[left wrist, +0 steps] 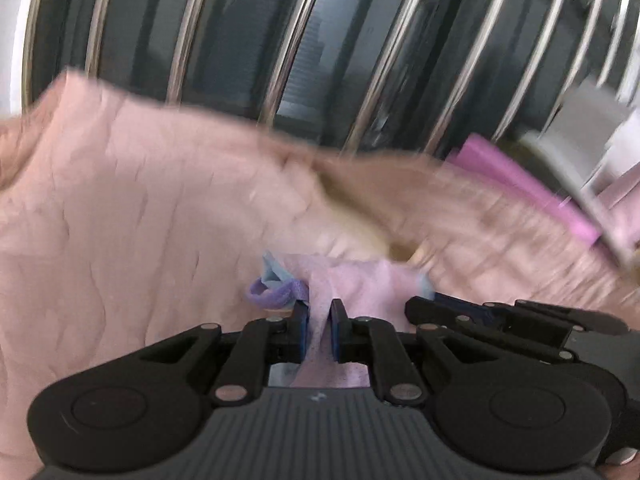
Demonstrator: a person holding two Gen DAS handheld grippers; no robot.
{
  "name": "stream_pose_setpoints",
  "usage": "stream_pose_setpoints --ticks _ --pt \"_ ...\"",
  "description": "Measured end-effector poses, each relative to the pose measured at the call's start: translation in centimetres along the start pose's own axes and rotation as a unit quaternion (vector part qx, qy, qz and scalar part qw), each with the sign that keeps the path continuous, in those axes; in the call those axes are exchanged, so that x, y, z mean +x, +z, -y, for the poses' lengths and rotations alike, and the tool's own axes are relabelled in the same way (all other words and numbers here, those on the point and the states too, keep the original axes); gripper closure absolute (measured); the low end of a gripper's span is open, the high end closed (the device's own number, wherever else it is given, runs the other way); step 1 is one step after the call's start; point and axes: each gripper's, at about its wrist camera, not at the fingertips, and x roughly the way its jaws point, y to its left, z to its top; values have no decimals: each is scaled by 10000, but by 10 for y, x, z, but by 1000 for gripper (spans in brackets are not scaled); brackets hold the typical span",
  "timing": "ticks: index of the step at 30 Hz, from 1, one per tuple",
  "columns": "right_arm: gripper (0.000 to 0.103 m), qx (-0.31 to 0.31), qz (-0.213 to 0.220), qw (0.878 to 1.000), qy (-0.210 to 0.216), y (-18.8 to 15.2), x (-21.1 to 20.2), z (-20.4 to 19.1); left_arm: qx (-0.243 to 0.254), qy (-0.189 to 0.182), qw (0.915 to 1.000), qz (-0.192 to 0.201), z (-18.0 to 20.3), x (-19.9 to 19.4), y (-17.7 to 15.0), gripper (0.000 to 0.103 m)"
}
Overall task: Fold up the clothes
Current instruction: 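Carry the folded bundle with both grippers onto the pink quilted blanket, then open both grippers to release the bundle and withdraw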
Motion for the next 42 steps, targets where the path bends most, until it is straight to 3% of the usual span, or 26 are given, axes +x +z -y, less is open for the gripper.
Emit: stream_pose_setpoints --ticks 1,3,5,7,11,13,15,16,17,19,23,25,26,32,35,38,42 --pt "93 -23 -155 9999 -21 -6 10 1 10 72 10000 -68 -2 6 -4 81" --pt "78 93 -285 9995 -78 -16 16 4 82 233 9997 -61 -5 7 -8 62" --pt "68 259 -373 9989 -148 -20 16 7 15 131 9999 -31 -10 1 -6 55" --pt "62 361 -298 9988 -155 -20 10 10 -74 47 10000 -48 -17 -5 -5 54" --pt "65 534 -143 9984 -102 -15 -1 15 57 297 9994 -155 -14 -4 -2 55" --pt "75 559 -93 9984 25 -10 -5 15 301 447 9983 -226 -7 -1 -1 56" --pt "77 326 -335 9989 64 -14 1 5 529 600 9964 -283 0 -1 0 56" --pt "80 185 -410 9989 -110 -16 2 -3 611 671 9954 -301 2 -4 1 56" --pt "85 171 -288 9990 -301 -15 -11 -10 577 696 9955 -266 0 -16 4 56" --pt "83 159 -34 9978 -647 -13 -38 -23 418 633 9971 62 -4 -56 7 51" --pt "67 458 463 9975 -281 -17 -117 -45 376 808 9955 311 0 -127 -2 37" --pt "66 559 592 9961 -337 -26 -148 -59 404 875 9948 315 7 -156 -16 22" --pt "66 640 643 9953 -345 -33 -162 -64 418 908 9945 317 11 -170 -23 20" --pt "65 984 624 9929 -218 -82 -231 -89 653 1144 9911 185 33 -246 -73 19" --pt "55 944 674 9928 -292 -104 -270 -103 600 1164 9907 359 42 -289 -98 16" --pt "53 886 705 9931 -290 -119 -303 -116 522 1219 9902 435 52 -325 -124 13" --pt "38 692 742 9943 -335 -143 -343 -140 524 1293 9891 472 59 -356 -157 10"
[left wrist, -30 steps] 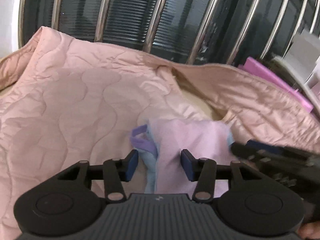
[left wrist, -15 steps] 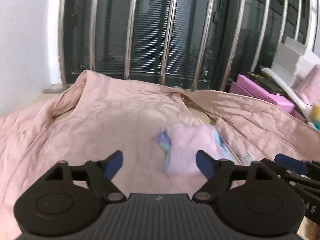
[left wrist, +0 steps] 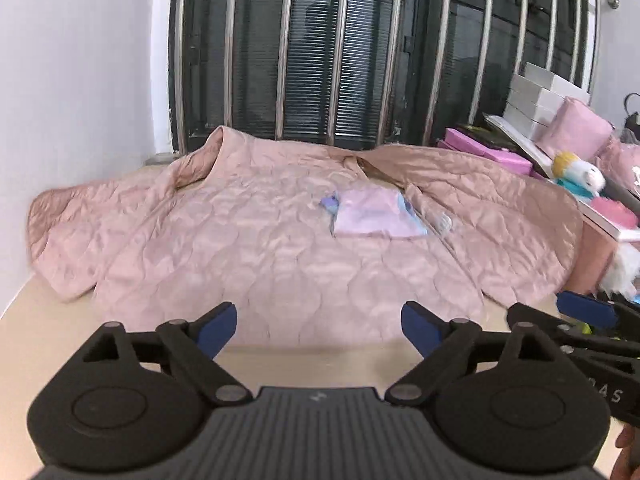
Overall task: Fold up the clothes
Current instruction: 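Open both grippers to release the bundle and withdraw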
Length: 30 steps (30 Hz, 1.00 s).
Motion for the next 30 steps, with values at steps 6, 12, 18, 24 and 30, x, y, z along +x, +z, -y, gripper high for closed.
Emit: stream_pose_setpoints --ticks 6,12,18,24,30 --pt "14 -13 22 9999 -129 -41 -23 -18 166 328 9984 433 -4 -25 -52 0" --pt "6 170 -55 9992 -350 -77 1 -18 -156 687 9972 262 -33 -1 -79 0" --pt "0 368 -560 9972 -318 -91 34 -14 -444 700 9965 -66 -66 31 -90 0" --pt "0 168 -762 9955 -534 -89 56 -19 -608 650 9955 -334 -80 54 -96 0" --pt "0 -153 -1022 9928 -603 -87 74 -30 84 571 9975 -419 -58 72 -98 0"
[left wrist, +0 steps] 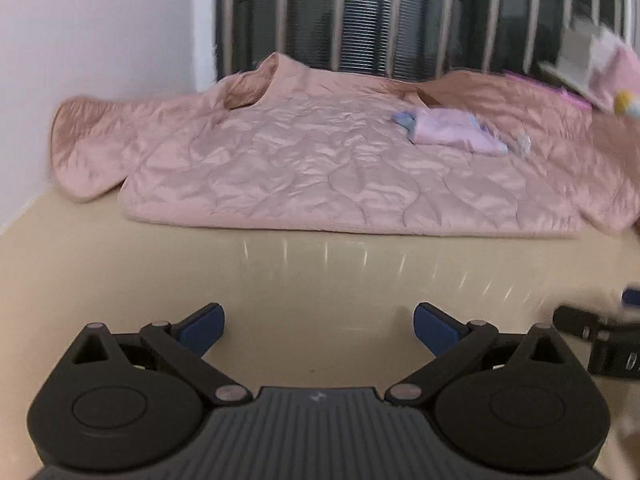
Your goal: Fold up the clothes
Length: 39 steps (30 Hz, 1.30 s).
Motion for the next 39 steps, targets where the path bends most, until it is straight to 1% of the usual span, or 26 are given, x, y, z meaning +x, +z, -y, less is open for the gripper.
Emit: stream_pose_setpoints --ticks 2,5,13,39 --pt "0 8 -65 10000 42 2 3 0 157 -80 9998 27 7 2 1 1" --pt "0 4 -72 10000 27 3 5 -1 118 -200 9997 -8 10 3 1 1" --pt "0 44 -78 10000 23 3 5 -5 78 -144 9999 -5 21 2 0 1" --pt "0 33 -75 10000 29 3 5 -5 37 -125 9999 -10 21 3 1 1"
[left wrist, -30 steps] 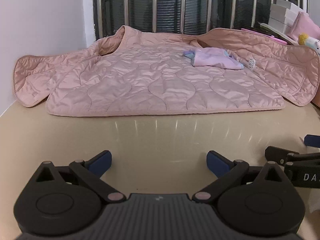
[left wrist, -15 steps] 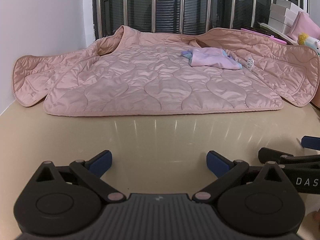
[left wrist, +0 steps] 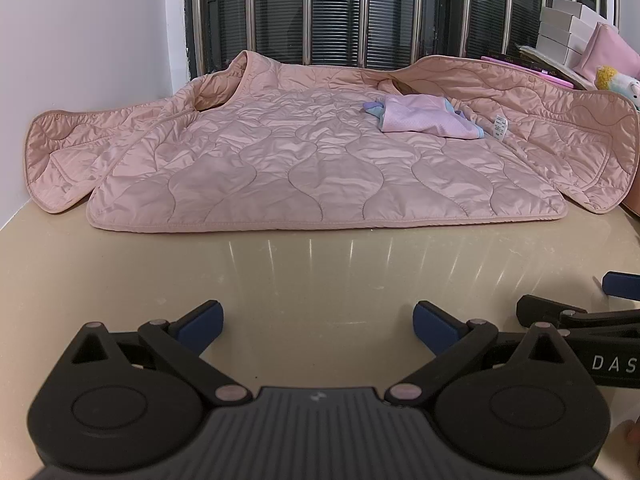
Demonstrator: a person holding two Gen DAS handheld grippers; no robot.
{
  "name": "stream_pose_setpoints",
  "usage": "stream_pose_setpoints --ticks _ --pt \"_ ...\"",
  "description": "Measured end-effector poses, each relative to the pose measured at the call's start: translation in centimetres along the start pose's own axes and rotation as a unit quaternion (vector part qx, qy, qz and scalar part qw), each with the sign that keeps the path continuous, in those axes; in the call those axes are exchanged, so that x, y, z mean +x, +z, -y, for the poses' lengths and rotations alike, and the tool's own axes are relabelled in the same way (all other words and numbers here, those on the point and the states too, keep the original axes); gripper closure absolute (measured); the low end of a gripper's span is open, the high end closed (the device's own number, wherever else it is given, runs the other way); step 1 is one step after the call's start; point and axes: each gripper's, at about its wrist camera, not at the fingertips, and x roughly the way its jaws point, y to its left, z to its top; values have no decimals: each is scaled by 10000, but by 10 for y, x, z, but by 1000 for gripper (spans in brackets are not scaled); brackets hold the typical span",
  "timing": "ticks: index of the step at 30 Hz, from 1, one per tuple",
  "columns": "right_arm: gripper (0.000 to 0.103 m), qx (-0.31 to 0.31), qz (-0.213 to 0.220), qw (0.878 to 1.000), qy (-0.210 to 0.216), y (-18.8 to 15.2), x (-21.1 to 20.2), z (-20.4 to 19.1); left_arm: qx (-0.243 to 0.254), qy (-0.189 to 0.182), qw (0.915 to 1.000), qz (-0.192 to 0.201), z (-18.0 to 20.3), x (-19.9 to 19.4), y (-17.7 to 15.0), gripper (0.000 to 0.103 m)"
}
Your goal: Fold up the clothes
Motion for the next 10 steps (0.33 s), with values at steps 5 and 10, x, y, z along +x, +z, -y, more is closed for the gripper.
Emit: stream_pose_setpoints --ticks 5,10 --pt "0 -8 -1 10000 11 0 0 1 1 0 10000 -1 0 0 0 1" --pt "0 -10 0 10000 13 0 0 1 -3 6 10000 -1 0 0 0 1"
